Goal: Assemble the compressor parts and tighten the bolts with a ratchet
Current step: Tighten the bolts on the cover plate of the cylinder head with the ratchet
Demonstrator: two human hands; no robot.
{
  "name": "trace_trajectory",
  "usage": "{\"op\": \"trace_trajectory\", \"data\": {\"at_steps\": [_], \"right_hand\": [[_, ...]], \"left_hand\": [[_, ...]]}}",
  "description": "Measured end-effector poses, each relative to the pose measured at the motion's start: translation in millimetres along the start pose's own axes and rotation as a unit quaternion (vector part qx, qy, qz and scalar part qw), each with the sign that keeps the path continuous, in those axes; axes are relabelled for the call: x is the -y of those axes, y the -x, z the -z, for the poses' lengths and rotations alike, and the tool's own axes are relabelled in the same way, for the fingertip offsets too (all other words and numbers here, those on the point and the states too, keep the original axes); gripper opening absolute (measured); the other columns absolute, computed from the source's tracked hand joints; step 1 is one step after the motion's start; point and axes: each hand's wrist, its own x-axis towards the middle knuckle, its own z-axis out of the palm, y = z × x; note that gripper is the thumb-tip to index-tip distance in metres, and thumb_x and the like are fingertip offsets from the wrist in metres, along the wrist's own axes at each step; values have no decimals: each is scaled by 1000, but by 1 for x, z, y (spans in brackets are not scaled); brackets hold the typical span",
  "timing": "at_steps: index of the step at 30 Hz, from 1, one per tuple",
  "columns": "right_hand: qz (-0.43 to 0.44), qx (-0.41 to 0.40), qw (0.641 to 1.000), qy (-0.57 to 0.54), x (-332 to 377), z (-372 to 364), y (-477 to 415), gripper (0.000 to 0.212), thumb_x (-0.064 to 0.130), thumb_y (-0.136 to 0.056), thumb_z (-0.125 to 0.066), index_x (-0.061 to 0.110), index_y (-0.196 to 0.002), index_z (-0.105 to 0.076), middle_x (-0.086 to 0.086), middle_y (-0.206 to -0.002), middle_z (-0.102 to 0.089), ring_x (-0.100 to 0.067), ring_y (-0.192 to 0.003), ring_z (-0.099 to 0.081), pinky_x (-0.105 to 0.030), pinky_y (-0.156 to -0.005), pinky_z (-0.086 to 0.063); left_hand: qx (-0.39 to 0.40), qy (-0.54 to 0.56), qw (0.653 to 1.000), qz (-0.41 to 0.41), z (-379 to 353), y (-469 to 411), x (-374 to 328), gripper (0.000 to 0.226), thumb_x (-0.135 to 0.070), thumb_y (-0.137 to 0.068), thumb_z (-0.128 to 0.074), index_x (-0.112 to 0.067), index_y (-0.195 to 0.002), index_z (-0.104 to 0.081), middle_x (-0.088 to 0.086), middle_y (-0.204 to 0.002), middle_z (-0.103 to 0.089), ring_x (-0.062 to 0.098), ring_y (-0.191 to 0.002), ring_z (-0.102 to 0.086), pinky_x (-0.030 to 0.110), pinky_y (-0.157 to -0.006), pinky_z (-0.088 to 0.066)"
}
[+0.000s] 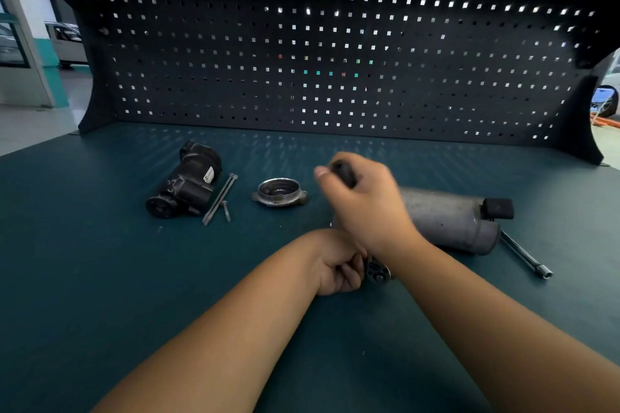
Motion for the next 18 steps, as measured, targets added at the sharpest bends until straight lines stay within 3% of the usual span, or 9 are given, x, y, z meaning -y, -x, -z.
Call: {"op": "trace_trajectory", "data": {"at_steps": [2,5,9,11,15,18], "right_hand": [[-56,-72,989,-115,-5,19,4,39,14,-89,-58,20,-54,-42,5,-47,-35,-8,-43,-33,-18,-40,-31],[-142,-170,941,-258,-14,51,17,38,13,-89,-54,22,-53,-44,3,-41,-40,-14,-35,-38,-16,-37,-32],[-260,-288,836,-389,-29,69,40,25,8,-87,-44,14,-63,-41,3,-42,-44,-12,-39,-45,-22,-46,-39],[-336,-320,784,-413,-37,74,52,22,13,-87,-43,16,-65,-42,3,-48,-48,-11,-44,-50,-26,-53,-41],[-469,-346,663,-470,-46,85,66,24,24,-93,-42,11,-74,-45,-5,-71,-48,-19,-66,-51,-27,-65,-45],[-469,-342,651,-489,-44,87,67,23,23,-96,-41,8,-79,-45,-8,-74,-50,-22,-69,-55,-30,-78,-48]], "left_hand": [[15,-7,1000,24,0,-1,-1,33,3,-94,-32,-9,-67,-47,0,-57,-58,-1,-25,-30,6,-28,-18],[24,-1,999,40,-1,2,-3,19,-6,-95,-45,-9,-78,-50,0,-77,-54,-1,-25,-32,7,-26,-20],[23,10,999,47,-3,2,-4,25,-7,-96,-45,-9,-72,-49,-2,-50,-51,0,-24,-34,7,-25,-19],[23,14,998,48,-5,4,-4,25,-7,-96,-44,-7,-71,-49,-1,-43,-50,0,-24,-34,8,-24,-20],[32,21,998,45,-5,6,-3,26,-1,-97,-38,-4,-74,-50,-1,-48,-49,0,-25,-34,8,-26,-20],[25,17,999,42,-6,6,-3,26,0,-97,-37,-3,-75,-51,-1,-54,-48,0,-25,-34,7,-26,-20]]}}
